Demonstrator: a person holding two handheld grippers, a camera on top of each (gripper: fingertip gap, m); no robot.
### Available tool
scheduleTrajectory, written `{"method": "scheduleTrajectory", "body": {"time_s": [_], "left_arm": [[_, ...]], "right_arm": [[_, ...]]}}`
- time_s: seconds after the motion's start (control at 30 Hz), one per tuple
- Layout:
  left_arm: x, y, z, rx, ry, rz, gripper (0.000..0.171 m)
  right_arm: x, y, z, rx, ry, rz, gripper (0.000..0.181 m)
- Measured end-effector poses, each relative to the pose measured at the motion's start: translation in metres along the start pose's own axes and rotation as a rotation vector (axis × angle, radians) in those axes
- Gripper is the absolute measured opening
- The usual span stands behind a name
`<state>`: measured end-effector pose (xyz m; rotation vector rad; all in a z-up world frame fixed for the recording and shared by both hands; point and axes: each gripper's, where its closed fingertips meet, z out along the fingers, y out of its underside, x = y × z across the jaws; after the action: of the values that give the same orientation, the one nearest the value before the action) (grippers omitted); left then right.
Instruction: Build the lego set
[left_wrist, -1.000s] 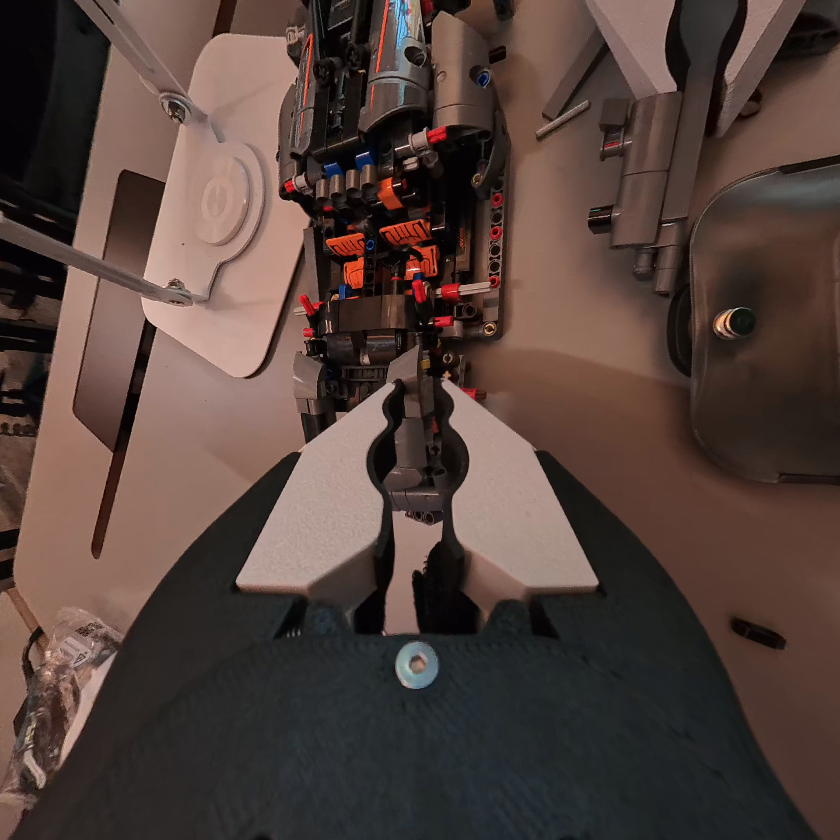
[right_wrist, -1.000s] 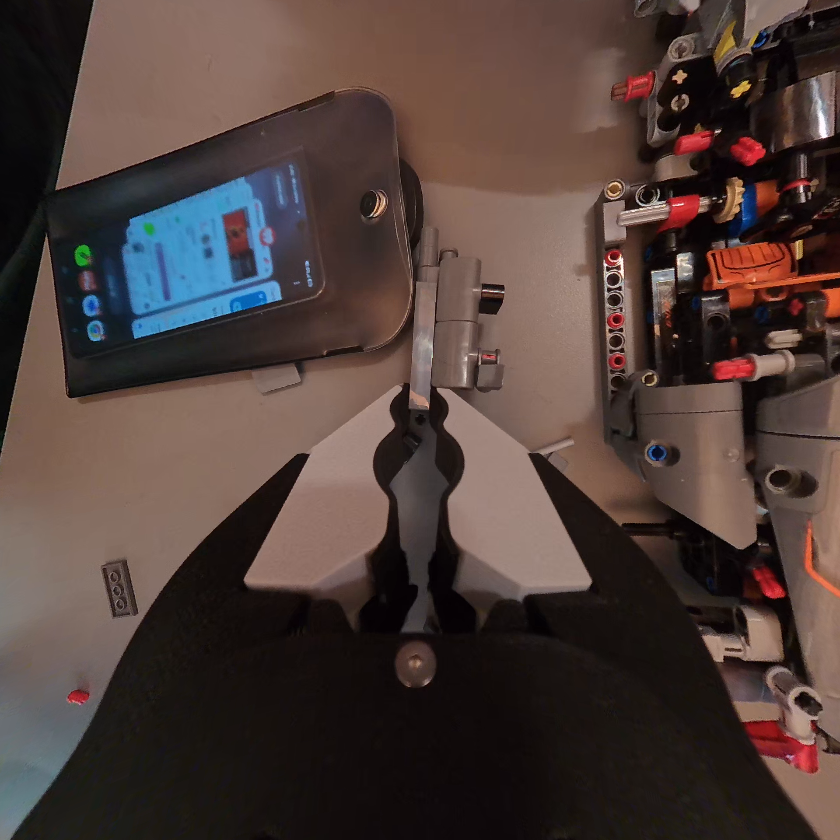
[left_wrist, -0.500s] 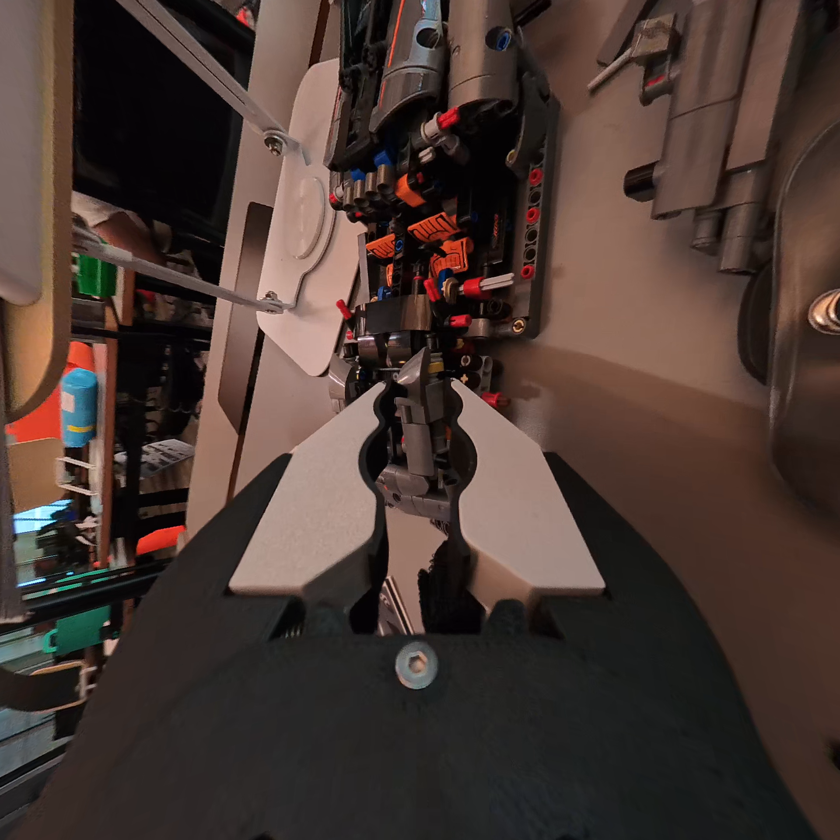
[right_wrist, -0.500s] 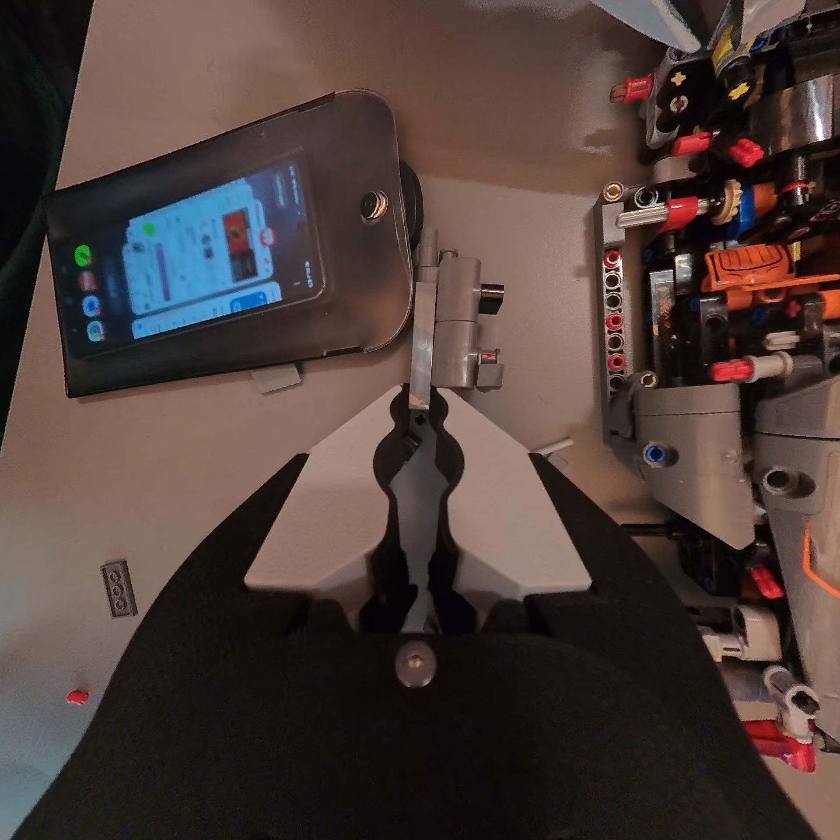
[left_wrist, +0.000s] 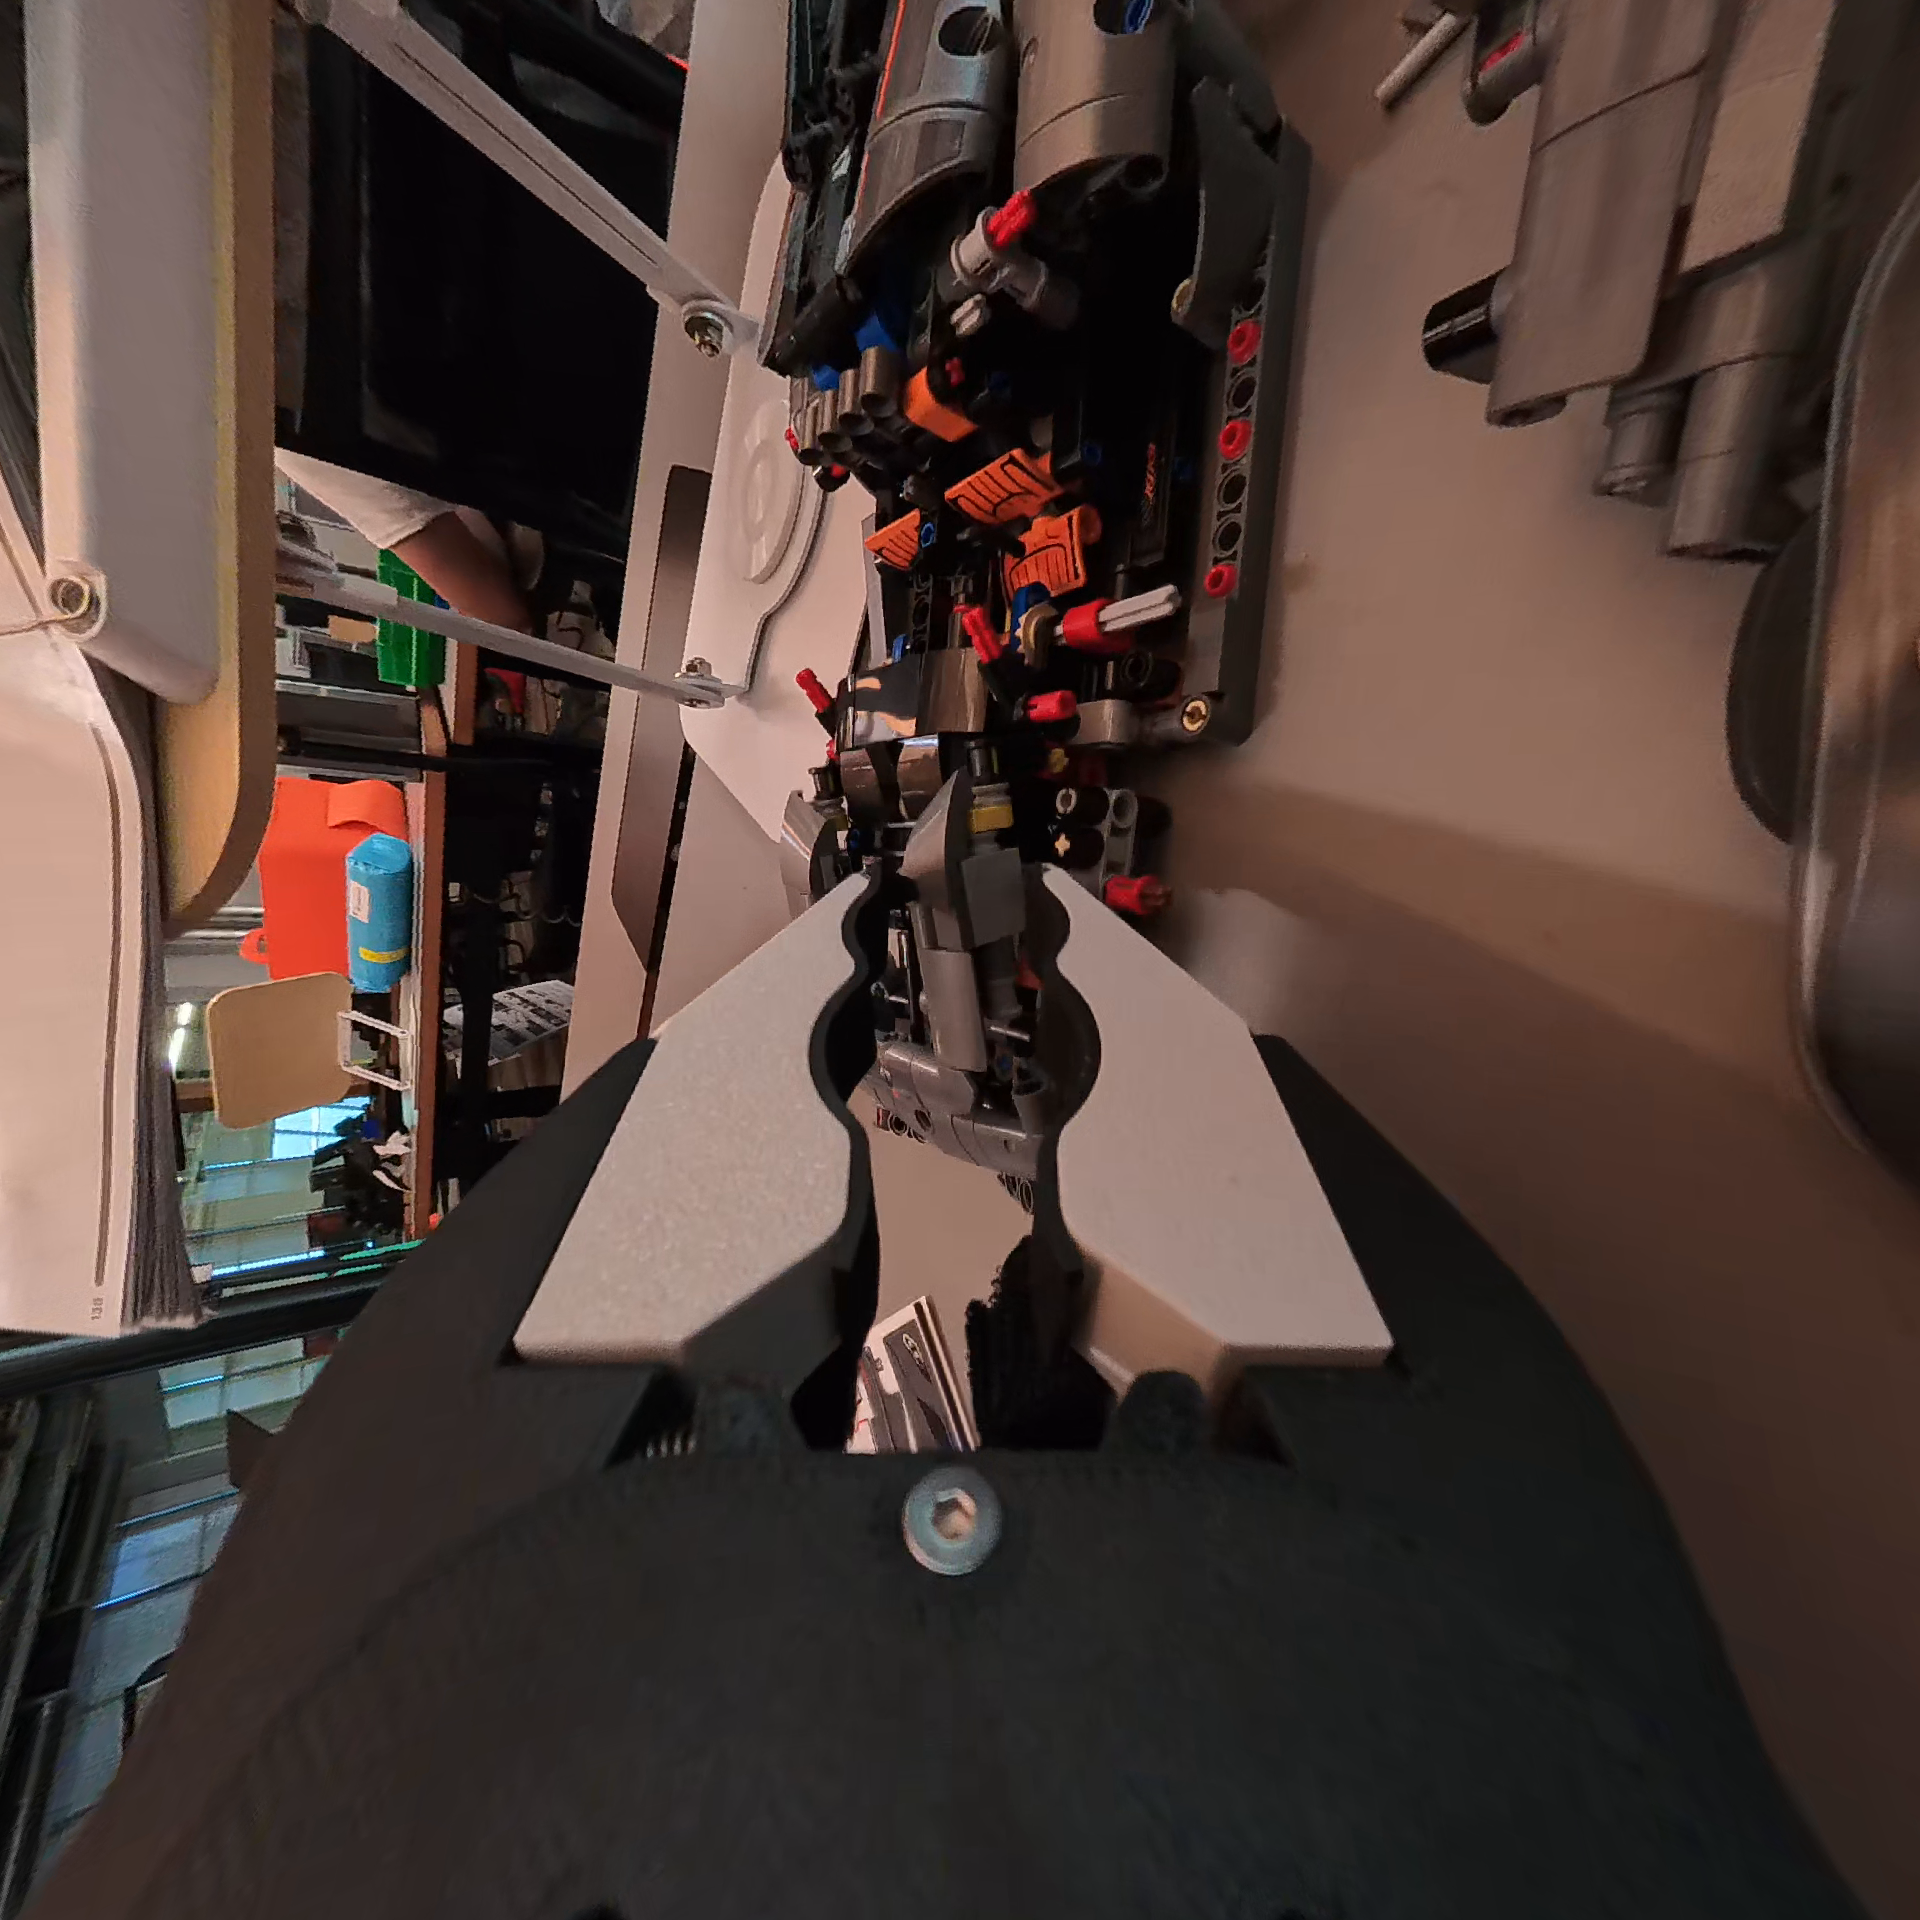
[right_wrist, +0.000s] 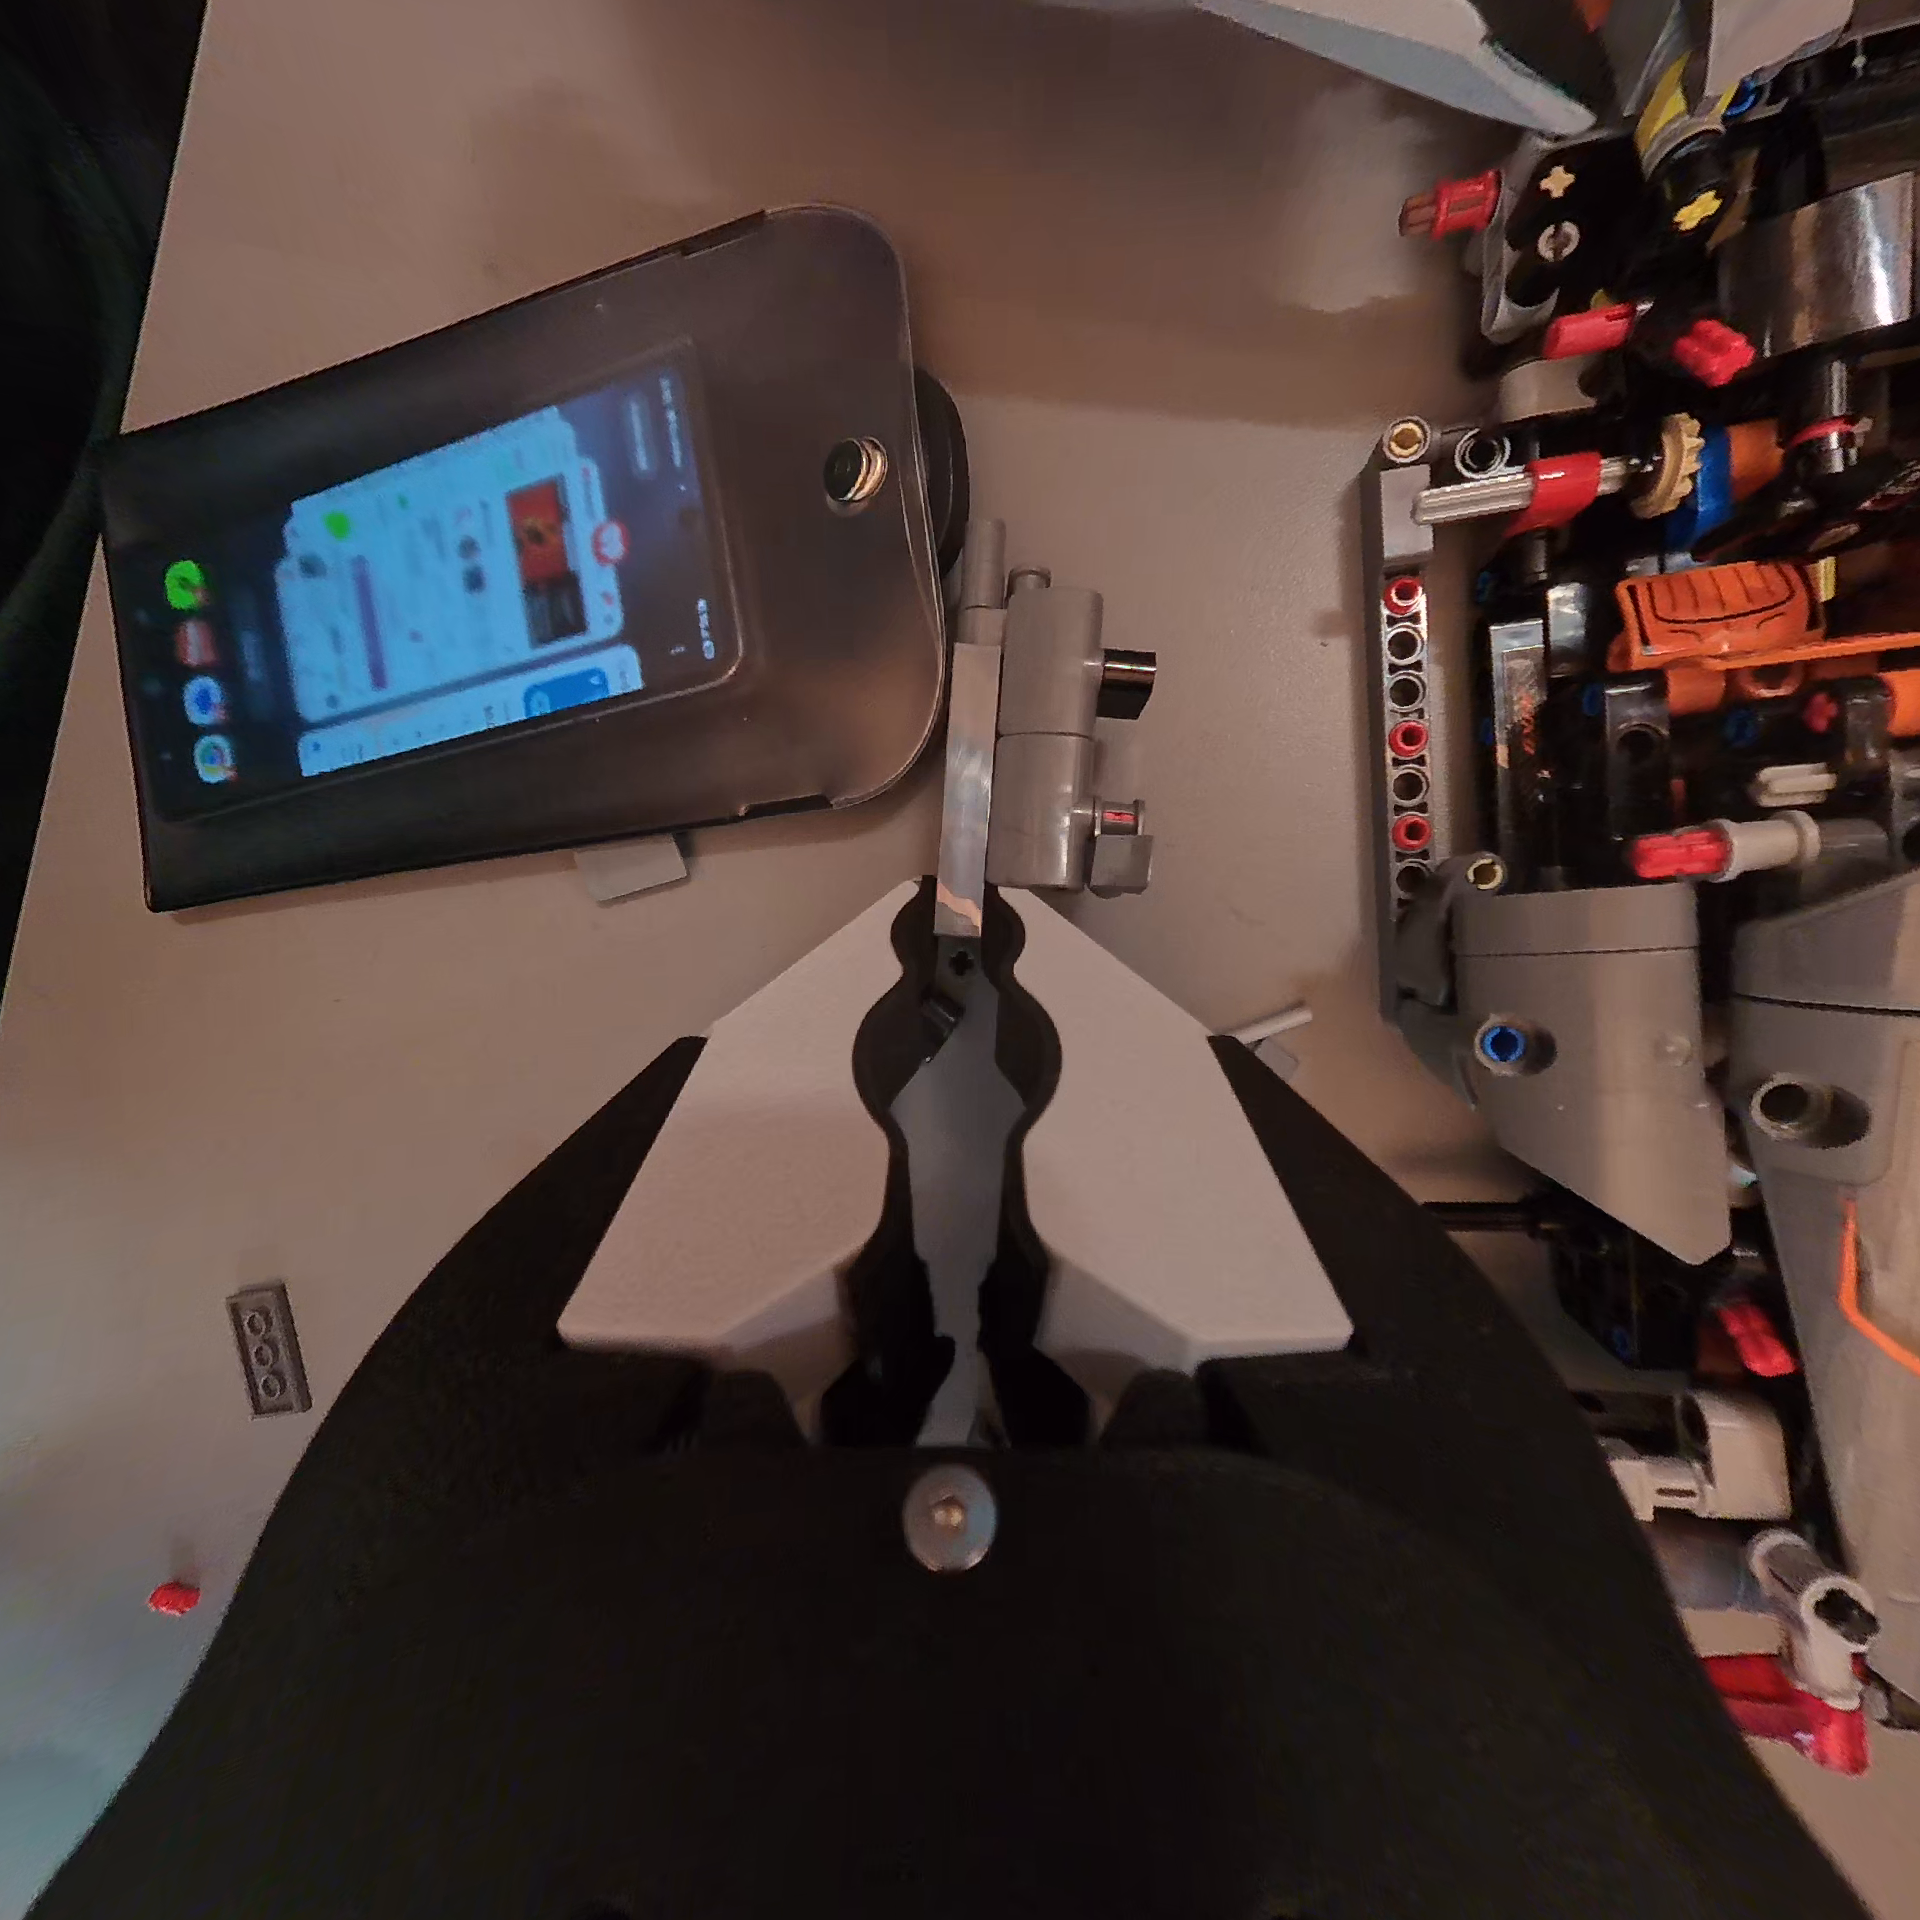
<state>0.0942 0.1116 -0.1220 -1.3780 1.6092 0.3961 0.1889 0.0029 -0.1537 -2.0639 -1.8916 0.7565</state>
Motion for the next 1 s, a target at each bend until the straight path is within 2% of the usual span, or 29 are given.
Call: {"method": "scheduleTrajectory", "body": {"time_s": [0.57,1.0], "left_arm": [[-0.0029,0.0047,0.0017,-0.082,-0.086,0.067,0.015],[-0.0065,0.0094,0.0019,-0.083,-0.089,0.046,0.02]], "right_arm": [[0.0007,0.0003,-0.0008,-0.001,0.003,-0.002,0.005],[0.0011,-0.0002,-0.0014,0.002,0.004,-0.003,0.005]]}}
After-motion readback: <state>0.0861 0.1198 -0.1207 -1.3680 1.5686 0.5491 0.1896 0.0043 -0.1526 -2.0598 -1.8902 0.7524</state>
